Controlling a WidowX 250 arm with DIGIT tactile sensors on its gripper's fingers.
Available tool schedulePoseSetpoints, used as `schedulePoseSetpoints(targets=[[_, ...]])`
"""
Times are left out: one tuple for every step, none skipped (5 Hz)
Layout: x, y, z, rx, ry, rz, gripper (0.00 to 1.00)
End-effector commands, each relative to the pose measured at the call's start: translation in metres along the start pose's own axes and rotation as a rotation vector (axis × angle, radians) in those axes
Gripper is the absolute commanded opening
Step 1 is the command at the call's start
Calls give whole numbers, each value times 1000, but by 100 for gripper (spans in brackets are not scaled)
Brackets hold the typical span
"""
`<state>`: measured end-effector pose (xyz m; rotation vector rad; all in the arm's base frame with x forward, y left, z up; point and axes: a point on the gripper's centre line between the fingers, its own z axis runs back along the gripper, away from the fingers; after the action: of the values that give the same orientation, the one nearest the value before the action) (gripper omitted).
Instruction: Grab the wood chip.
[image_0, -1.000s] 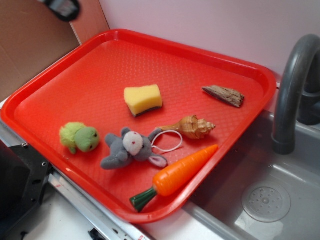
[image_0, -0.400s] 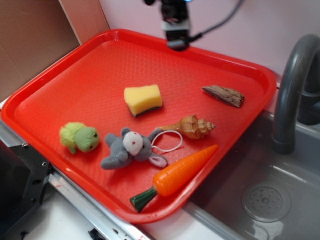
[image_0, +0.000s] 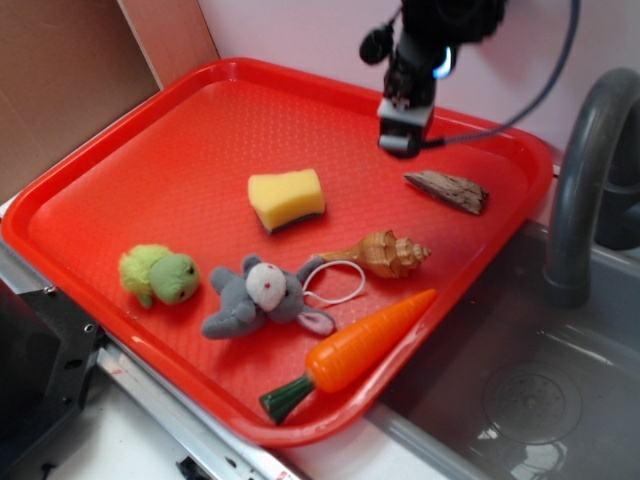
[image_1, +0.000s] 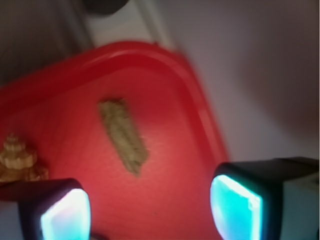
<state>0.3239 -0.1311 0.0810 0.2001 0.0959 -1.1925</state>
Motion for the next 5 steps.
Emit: schedulePoseSetpoints(targets=[[4, -3, -8, 48, -3, 3, 100], [15, -7, -24, 53, 2, 4, 100], [21, -10, -38, 49, 17, -14, 100], [23, -14, -49, 29, 42, -21, 100], [21, -13, -52, 3, 17, -8, 0]])
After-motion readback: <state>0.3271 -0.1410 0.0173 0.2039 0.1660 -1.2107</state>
